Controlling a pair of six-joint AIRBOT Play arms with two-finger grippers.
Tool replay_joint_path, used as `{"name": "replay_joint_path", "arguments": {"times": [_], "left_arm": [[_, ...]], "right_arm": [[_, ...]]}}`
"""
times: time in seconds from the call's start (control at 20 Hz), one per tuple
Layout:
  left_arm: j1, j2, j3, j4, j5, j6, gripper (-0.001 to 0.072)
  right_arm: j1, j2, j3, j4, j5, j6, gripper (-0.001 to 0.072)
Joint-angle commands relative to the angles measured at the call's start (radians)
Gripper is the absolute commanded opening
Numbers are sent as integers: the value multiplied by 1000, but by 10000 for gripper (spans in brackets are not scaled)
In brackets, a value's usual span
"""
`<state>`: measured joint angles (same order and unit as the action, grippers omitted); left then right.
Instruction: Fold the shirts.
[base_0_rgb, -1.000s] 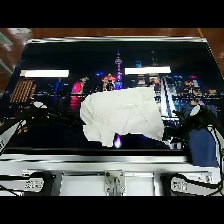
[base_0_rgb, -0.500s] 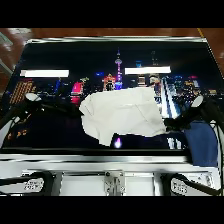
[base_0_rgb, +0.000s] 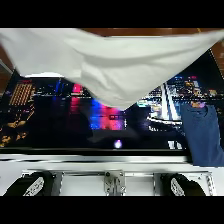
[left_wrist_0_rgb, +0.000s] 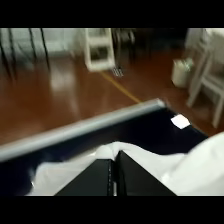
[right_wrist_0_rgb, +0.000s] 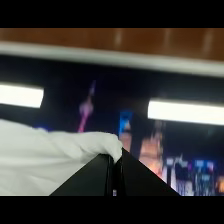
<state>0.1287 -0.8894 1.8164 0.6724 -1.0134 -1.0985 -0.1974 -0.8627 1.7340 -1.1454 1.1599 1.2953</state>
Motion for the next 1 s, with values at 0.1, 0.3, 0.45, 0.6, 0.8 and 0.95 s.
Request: {"name": "replay_joint_path", "arguments": {"times": [0.1,0.3,0.45,0.6,0.8,0.95], "left_arm": [[35,222,206,340,8,-256,41],[35,253,204,533,-291,-302,41],[35,253,159,605,-391,-302,41],[35,245,42,621,-405,-303,41],[35,187,-215,622,-397,-302,41],[35,69,-401,622,-297,-302,41]], "right_arm": [[1,144,216,7,-53,114,73],[1,161,216,-53,72,128,73],[1,146,215,-158,200,180,73],[1,70,215,-164,335,229,73],[1,-143,185,-145,536,269,73],[1,-306,24,-159,455,269,73]]}}
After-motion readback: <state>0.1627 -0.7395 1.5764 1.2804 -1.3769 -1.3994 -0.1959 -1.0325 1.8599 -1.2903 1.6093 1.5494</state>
